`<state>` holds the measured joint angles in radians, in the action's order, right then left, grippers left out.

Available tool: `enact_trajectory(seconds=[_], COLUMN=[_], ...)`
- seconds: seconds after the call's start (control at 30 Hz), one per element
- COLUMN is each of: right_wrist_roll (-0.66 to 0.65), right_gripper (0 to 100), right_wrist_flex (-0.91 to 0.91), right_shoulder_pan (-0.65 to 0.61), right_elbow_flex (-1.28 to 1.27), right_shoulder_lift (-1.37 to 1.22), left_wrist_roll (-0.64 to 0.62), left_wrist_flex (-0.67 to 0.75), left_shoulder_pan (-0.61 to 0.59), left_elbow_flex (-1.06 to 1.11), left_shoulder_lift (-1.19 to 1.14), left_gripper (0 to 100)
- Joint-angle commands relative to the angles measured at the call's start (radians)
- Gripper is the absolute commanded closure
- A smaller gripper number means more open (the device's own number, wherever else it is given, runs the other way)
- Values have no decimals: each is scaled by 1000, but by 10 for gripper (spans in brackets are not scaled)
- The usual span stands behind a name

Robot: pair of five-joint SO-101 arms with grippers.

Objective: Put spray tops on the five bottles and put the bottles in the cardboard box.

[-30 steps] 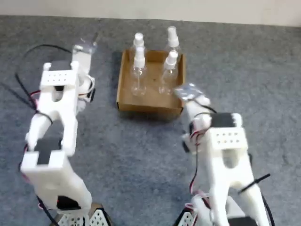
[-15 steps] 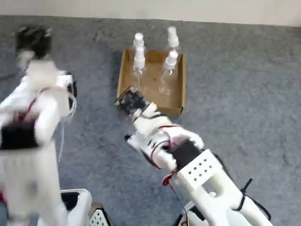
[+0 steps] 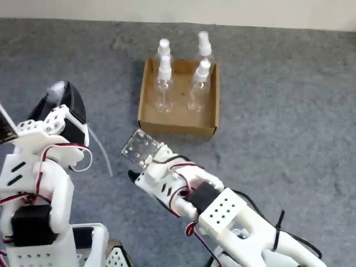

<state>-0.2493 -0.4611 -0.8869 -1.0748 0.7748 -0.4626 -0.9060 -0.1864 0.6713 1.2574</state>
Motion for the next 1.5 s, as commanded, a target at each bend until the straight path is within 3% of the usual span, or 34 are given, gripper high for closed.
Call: enact_trajectory(seconds=[0.0, 0.37, 0.7, 1.37, 1.47], right_wrist_roll=[11, 11, 11, 11, 11], right_gripper=[995, 995, 995, 995, 995], right_wrist_flex=[133, 182, 182, 180, 180], right_shoulder_pan=[-12, -13, -13, -4, 24], right_elbow_flex=[-48, -111, -111, -107, -108], right_shoulder_lift=[33, 33, 33, 33, 33], left_wrist_roll=[-63, -61, -57, -15, -15], left_wrist_flex=[130, 353, 456, 456, 384], left_shoulder_pan=[2, 13, 56, 166, 170], left_elbow_flex=[58, 124, 139, 280, 266], left_shoulder_lift=[25, -93, -243, -288, -278], left_gripper=[997, 997, 997, 997, 997])
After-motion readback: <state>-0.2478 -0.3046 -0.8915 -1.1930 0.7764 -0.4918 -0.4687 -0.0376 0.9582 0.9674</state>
